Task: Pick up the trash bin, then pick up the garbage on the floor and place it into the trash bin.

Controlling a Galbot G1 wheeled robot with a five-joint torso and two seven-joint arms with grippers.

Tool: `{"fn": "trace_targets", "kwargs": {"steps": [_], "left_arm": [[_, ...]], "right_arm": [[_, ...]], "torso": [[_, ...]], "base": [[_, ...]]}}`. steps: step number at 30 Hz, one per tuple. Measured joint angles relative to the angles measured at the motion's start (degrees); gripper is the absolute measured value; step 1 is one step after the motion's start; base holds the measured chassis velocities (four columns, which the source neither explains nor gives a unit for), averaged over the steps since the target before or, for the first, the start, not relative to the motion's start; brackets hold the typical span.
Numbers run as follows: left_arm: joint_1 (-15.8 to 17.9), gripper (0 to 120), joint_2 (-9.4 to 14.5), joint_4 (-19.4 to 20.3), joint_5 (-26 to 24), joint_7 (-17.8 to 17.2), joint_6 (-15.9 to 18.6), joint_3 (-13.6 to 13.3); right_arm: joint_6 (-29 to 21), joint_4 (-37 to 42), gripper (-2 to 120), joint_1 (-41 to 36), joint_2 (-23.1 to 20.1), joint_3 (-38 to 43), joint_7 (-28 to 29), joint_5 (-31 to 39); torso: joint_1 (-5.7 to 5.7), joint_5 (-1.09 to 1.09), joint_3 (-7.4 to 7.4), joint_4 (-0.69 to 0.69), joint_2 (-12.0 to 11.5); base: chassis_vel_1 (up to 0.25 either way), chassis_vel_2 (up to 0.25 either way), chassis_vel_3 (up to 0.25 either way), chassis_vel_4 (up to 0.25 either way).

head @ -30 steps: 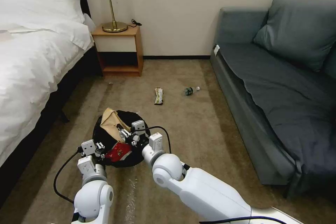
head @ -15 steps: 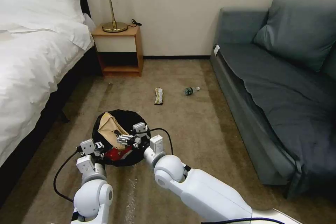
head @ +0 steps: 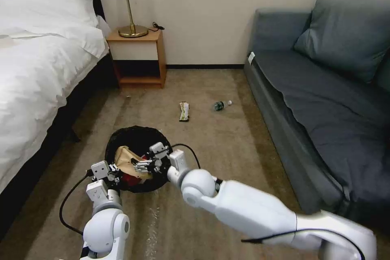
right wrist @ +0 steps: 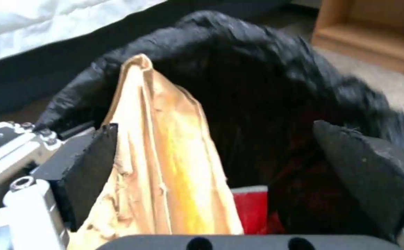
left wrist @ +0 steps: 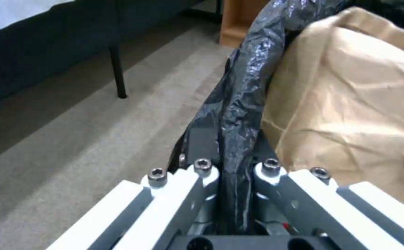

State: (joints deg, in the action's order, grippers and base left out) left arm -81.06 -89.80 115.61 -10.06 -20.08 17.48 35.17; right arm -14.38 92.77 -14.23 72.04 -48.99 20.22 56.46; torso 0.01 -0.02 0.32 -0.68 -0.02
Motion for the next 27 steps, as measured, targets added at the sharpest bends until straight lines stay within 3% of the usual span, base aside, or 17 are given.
{"fn": "trace_targets", "kwargs": {"steps": [8, 19, 24, 27], "left_arm": [[0.1, 4, 0.6, -0.7, -1.2, 0.0, -0.2, 1.6], [-0.1, 4, 0.6, -0.2, -2.3, -0.1, -0.2, 0.9], [-0.4, 4, 0.5, 0.4, -2.3, -0.2, 0.1, 0.0], [-0.4, 4, 0.3, 0.7, -2.2, -0.3, 0.2, -0.6]], "right_arm": [[-4.6, 1.3, 100, 9.9, 0.3, -7.7, -0.9, 6.6], [-8.4, -2.1, 100, 12.4, 0.5, -9.1, -6.6, 5.7], [-9.4, -3.9, 100, 14.9, 0.7, -9.7, -11.1, 3.6], [-10.4, -5.8, 100, 18.2, 0.8, -10.2, -17.5, 1.4]], "torso": [[0.00, 0.00, 0.00, 0.00, 0.0], [0.00, 0.01, 0.00, 0.00, 0.0], [0.00, 0.01, 0.00, -0.01, 0.0], [0.00, 0.01, 0.00, -0.01, 0.0]], "base": [[0.000, 0.000, 0.000, 0.000], [0.000, 0.000, 0.000, 0.000], [0.000, 0.000, 0.000, 0.000], [0.000, 0.000, 0.000, 0.000]]}}
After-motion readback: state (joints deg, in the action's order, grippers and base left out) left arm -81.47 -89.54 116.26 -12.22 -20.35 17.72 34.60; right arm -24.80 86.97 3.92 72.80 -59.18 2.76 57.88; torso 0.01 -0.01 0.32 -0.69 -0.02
